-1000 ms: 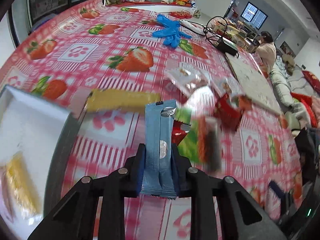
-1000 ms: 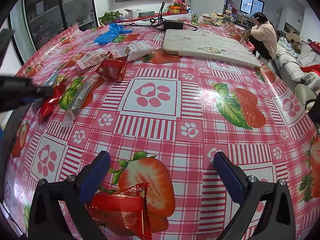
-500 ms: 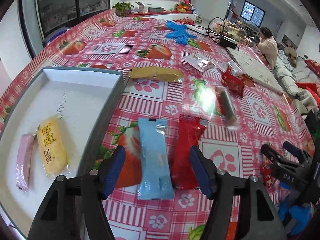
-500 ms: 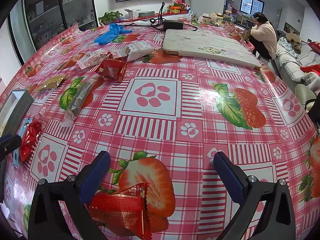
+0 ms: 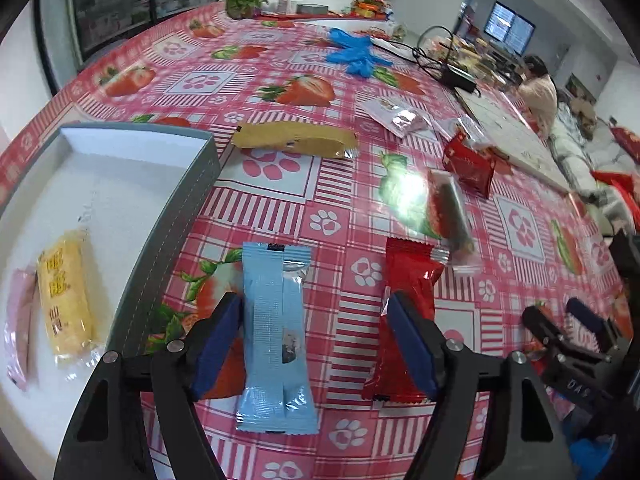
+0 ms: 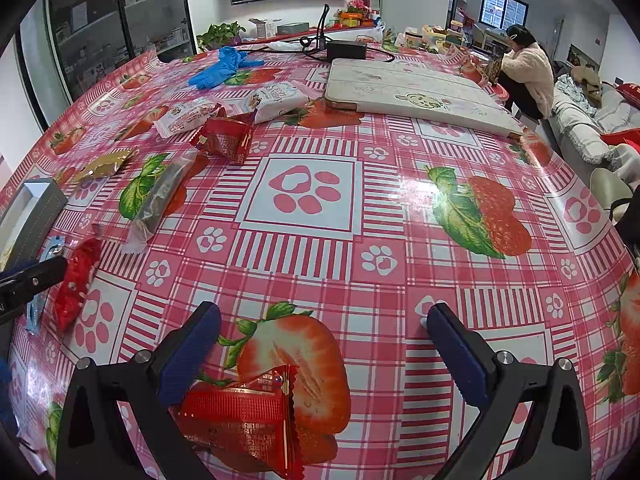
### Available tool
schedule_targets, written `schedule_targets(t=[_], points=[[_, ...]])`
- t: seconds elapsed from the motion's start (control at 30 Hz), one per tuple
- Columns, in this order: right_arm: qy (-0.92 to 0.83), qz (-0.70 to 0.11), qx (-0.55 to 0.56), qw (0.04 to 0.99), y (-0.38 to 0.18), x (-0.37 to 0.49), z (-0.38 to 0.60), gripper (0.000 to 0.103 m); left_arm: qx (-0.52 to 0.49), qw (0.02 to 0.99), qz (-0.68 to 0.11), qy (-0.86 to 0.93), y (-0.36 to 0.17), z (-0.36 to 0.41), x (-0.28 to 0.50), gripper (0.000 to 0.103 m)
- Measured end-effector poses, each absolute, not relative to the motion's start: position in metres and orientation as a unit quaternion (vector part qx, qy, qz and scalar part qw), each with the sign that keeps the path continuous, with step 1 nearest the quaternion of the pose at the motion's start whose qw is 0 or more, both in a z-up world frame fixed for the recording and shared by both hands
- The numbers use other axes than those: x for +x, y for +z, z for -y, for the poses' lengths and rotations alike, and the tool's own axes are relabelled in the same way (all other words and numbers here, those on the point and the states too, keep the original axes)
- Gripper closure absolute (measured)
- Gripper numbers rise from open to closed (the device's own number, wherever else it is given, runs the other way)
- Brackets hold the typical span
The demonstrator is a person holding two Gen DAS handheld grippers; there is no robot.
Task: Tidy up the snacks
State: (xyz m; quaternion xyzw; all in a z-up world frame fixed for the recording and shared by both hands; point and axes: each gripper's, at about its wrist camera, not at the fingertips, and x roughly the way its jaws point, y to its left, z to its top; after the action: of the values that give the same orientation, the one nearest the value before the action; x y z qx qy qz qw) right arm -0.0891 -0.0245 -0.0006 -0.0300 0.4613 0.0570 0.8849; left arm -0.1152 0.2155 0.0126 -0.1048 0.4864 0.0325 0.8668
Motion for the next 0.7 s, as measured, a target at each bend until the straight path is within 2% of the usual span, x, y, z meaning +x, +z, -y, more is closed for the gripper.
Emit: schedule_targets(t=[0.27,0.47,0.57,0.7], points=[[0.057,-0.461,-0.030,0.885,-0.001,-0.089,0.025,0.000,-0.030,0.870,-0.490,0.050,0.007,-0.209,-0.119,0.025],[0.064,-0.463,-0.026,0.884,0.000,-0.090,0.026,0.000,-0.032,0.876,-0.478,0.048,0.005,-0.200,-0.123,0.025],[0.079,-0.471,0.002,0.879,0.005,-0.096,0.035,0.000,-0.030,0.881,-0.469,0.047,0.005,-0.204,-0.127,0.022],[0.121,-0.472,0.034,0.873,0.010,-0.114,0.029,0.000,-0.037,0.888,-0.454,0.058,0.002,-0.208,-0.128,0.009]])
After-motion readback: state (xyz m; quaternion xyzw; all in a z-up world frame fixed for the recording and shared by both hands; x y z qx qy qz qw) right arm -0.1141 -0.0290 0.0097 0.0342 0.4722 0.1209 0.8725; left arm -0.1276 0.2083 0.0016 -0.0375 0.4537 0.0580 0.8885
